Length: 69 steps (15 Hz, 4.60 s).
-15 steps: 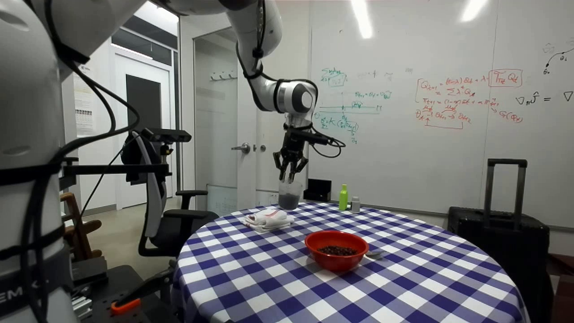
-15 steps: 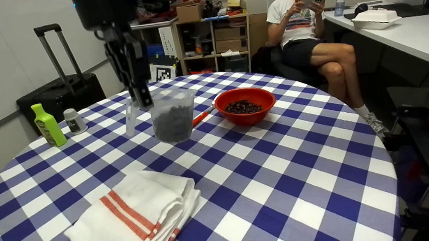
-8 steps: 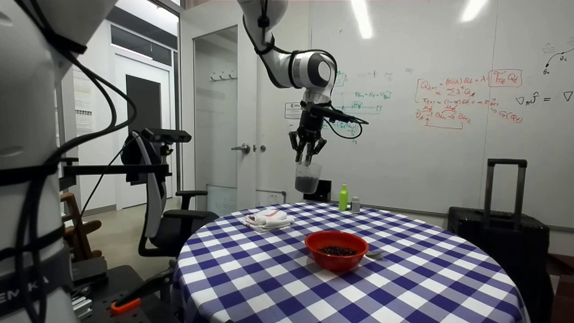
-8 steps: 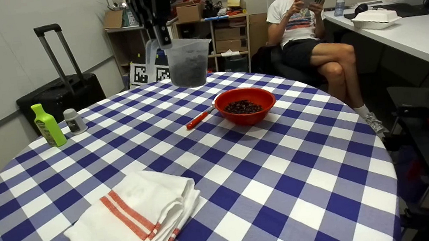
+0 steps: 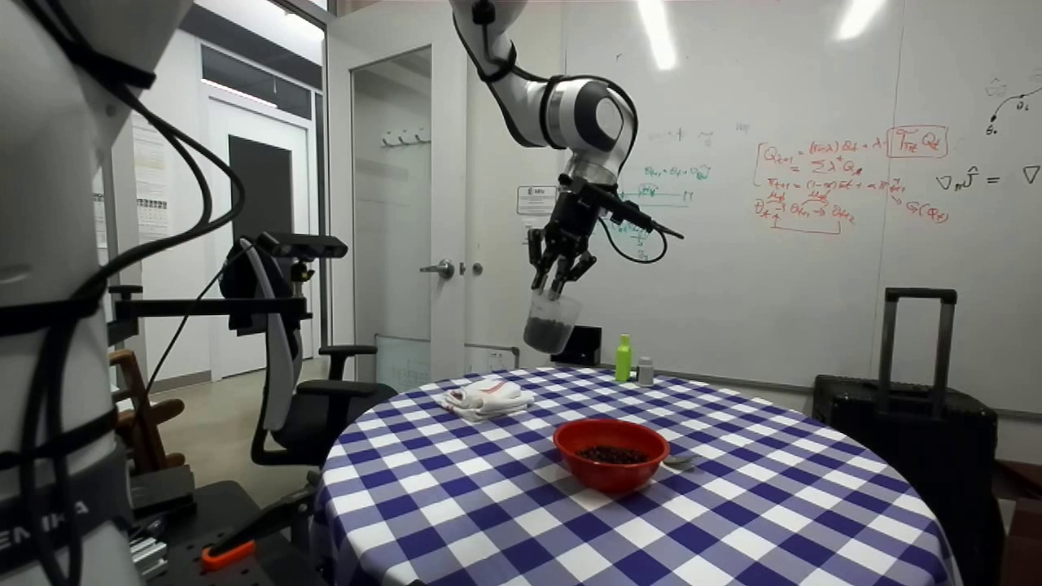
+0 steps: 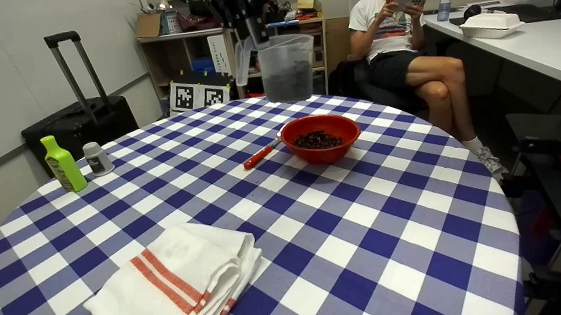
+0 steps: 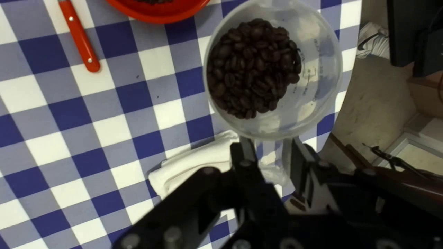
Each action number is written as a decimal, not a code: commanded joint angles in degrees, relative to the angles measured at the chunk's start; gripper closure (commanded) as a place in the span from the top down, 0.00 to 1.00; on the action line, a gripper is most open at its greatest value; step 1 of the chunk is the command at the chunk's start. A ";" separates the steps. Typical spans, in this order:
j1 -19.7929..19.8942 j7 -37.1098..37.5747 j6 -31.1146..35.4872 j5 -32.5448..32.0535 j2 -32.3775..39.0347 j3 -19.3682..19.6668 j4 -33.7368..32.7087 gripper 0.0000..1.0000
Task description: Pick up the cup from the table, pour some of its contents in the bowl and put the cup back on the table.
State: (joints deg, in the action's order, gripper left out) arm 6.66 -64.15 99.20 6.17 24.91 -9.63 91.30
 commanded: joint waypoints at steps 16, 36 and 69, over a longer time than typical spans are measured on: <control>-0.13 -15.25 -0.66 -2.72 0.22 3.34 2.09 0.07; 12.15 -58.79 -10.56 17.51 11.30 4.28 -4.89 0.07; 19.89 -66.06 -27.38 52.34 18.45 10.84 -6.95 0.07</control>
State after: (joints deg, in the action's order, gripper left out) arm 26.53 -129.60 74.89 55.40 43.00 0.08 84.17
